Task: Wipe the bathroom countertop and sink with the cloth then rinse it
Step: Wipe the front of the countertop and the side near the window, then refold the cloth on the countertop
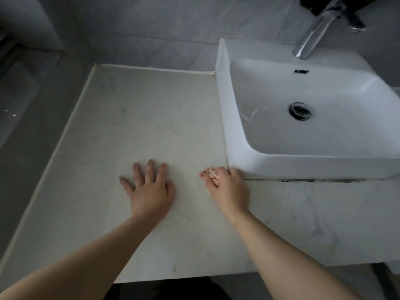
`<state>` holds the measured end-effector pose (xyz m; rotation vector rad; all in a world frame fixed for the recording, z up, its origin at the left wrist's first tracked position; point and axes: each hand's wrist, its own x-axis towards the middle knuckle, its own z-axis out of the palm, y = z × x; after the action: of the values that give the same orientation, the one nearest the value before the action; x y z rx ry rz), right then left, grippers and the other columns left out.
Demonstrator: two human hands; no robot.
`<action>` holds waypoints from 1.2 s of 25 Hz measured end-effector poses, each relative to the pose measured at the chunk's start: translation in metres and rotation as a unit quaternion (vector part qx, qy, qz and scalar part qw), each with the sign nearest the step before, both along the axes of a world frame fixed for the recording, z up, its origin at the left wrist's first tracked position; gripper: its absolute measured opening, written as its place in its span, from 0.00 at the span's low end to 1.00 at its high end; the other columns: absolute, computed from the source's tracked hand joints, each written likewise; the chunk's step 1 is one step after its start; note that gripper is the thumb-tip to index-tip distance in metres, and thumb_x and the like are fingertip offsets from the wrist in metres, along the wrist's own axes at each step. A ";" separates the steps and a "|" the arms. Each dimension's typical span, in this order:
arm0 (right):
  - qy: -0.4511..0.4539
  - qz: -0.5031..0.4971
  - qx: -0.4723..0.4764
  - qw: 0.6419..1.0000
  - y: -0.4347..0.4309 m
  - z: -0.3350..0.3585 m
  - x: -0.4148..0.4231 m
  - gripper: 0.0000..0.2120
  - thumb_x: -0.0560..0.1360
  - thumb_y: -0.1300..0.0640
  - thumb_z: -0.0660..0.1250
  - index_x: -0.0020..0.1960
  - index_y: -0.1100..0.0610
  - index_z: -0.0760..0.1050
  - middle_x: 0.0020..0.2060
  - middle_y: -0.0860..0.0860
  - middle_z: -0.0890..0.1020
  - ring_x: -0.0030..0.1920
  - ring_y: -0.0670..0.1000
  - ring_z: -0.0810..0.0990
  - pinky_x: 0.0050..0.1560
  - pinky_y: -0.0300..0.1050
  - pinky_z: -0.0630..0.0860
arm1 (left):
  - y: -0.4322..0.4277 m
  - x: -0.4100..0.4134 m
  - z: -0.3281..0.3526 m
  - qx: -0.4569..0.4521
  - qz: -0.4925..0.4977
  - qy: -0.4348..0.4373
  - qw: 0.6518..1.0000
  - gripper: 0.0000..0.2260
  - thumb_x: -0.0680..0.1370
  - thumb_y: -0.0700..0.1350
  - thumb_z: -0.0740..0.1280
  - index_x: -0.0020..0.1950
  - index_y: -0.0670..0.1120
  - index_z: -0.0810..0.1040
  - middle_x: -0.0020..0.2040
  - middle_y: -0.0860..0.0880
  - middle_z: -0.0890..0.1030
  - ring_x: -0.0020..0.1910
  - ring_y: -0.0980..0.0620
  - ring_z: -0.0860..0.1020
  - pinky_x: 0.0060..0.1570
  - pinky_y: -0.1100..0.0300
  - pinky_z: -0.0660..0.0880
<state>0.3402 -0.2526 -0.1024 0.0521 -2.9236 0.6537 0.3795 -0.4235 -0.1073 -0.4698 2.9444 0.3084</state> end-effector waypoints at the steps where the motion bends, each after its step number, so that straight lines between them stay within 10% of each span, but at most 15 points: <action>1: -0.006 -0.006 -0.050 0.999 -0.001 0.007 -0.003 0.13 0.69 0.45 0.71 0.43 0.55 0.79 0.40 0.56 0.77 0.43 0.60 0.80 0.33 0.49 0.74 | 0.003 -0.002 0.000 -0.001 0.009 -0.002 1.000 0.23 0.80 0.53 0.49 0.75 0.53 0.53 0.77 0.48 0.48 0.75 0.41 0.41 0.68 0.35 0.38; 8: 0.238 0.132 -0.266 0.925 0.016 0.110 -0.035 0.10 0.65 0.54 0.65 0.37 0.62 0.74 0.45 0.57 0.78 0.45 0.49 0.76 0.44 0.34 0.71 | 0.040 -0.034 -0.005 -0.025 -0.084 -0.002 0.996 0.27 0.77 0.60 0.41 0.76 0.55 0.48 0.78 0.51 0.46 0.76 0.46 0.41 0.71 0.40 0.39; 11: 0.095 0.026 -0.320 0.942 0.054 0.129 -0.076 0.09 0.69 0.62 0.68 0.47 0.55 0.73 0.41 0.49 0.80 0.38 0.45 0.79 0.40 0.37 0.74 | 0.055 -0.043 -0.008 -0.030 -0.092 0.025 0.995 0.33 0.71 0.63 0.35 0.76 0.58 0.49 0.78 0.52 0.47 0.76 0.46 0.40 0.71 0.42 0.37; 15: -0.149 -0.028 -0.456 0.877 0.084 0.114 -0.111 0.19 0.73 0.68 0.64 0.57 0.48 0.75 0.35 0.51 0.78 0.26 0.48 0.72 0.25 0.38 0.66 | 0.054 -0.039 -0.008 -0.025 -0.075 0.052 0.996 0.37 0.67 0.64 0.34 0.75 0.59 0.54 0.77 0.53 0.52 0.76 0.47 0.43 0.71 0.45 0.38; 17: -0.178 -0.052 -0.435 0.881 0.085 0.108 -0.116 0.05 0.73 0.62 0.68 0.46 0.52 0.77 0.30 0.52 0.78 0.24 0.48 0.68 0.25 0.38 0.60 | 0.055 -0.039 -0.007 -0.027 -0.074 0.047 0.996 0.36 0.68 0.64 0.34 0.75 0.59 0.54 0.77 0.54 0.52 0.76 0.48 0.44 0.72 0.45 0.38; 20: -0.155 -0.072 -0.379 0.910 0.085 0.108 -0.118 0.14 0.69 0.54 0.74 0.34 0.54 0.70 0.23 0.49 0.74 0.19 0.47 0.68 0.20 0.34 0.59 | 0.056 -0.038 -0.009 -0.029 -0.071 0.048 0.996 0.36 0.68 0.64 0.34 0.75 0.59 0.54 0.77 0.54 0.53 0.76 0.48 0.44 0.72 0.46 0.39; 30: -0.055 -0.084 -0.290 0.952 0.083 0.109 -0.119 0.12 0.66 0.64 0.60 0.29 0.55 0.60 0.26 0.52 0.63 0.32 0.55 0.61 0.33 0.44 0.62 | 0.054 -0.036 -0.011 -0.022 -0.066 0.066 0.995 0.35 0.69 0.65 0.34 0.75 0.60 0.55 0.77 0.54 0.54 0.76 0.48 0.45 0.72 0.47 0.39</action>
<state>0.2208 -0.1701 0.0062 -0.2999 -2.6639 1.4836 0.3435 -0.3697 -0.1183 -0.2673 3.0983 0.2706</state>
